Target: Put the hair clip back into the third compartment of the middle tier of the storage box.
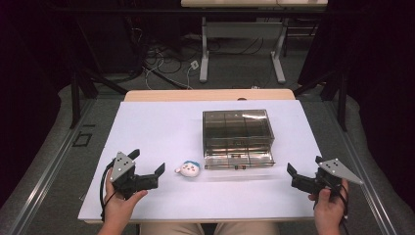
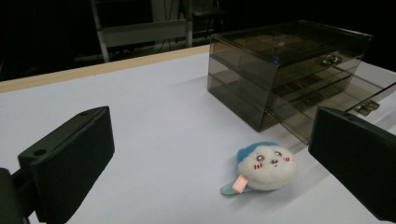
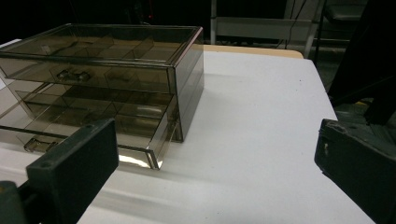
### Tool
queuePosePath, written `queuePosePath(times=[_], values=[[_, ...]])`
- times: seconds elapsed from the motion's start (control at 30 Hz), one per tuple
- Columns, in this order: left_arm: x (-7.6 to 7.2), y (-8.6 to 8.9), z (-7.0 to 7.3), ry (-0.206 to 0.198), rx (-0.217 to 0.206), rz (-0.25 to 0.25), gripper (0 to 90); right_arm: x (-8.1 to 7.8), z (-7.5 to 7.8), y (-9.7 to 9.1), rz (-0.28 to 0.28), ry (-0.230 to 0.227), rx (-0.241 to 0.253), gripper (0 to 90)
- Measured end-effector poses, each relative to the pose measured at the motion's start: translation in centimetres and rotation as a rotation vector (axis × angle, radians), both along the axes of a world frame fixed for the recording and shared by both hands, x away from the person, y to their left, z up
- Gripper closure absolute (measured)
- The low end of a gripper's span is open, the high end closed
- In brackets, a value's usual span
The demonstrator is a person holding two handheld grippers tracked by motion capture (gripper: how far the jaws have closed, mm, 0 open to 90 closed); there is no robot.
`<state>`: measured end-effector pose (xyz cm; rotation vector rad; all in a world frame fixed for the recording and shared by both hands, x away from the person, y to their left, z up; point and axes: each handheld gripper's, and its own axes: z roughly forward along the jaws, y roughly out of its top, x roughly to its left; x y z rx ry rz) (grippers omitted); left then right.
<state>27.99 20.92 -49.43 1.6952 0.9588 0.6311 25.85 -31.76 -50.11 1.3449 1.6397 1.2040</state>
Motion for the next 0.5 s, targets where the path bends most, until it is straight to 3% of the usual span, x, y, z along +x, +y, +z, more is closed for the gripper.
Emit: queuePosePath(times=[0.23, 0.33, 0.37, 0.5], values=[[0.02, -0.18, -0.1, -0.019, -0.001, 0.0, 2.0, -0.07, -0.2, 0.16, 0.001, 0.013, 0.001, 0.0], [0.05, -0.39, -0.21, -0.012, -0.009, 0.0, 2.1, 0.1, -0.4, 0.24, -0.012, -0.01, -0.002, 0.0], [0.05, -0.39, -0.23, -0.011, 0.0, 0.001, 2.1, 0.01, -0.3, 0.16, -0.005, 0.018, -0.012, 0.0], [-0.02, -0.64, -0.32, -0.01, 0.003, -0.006, 2.1, 0.06, -0.4, 0.21, -0.004, 0.008, -0.002, 0.0]])
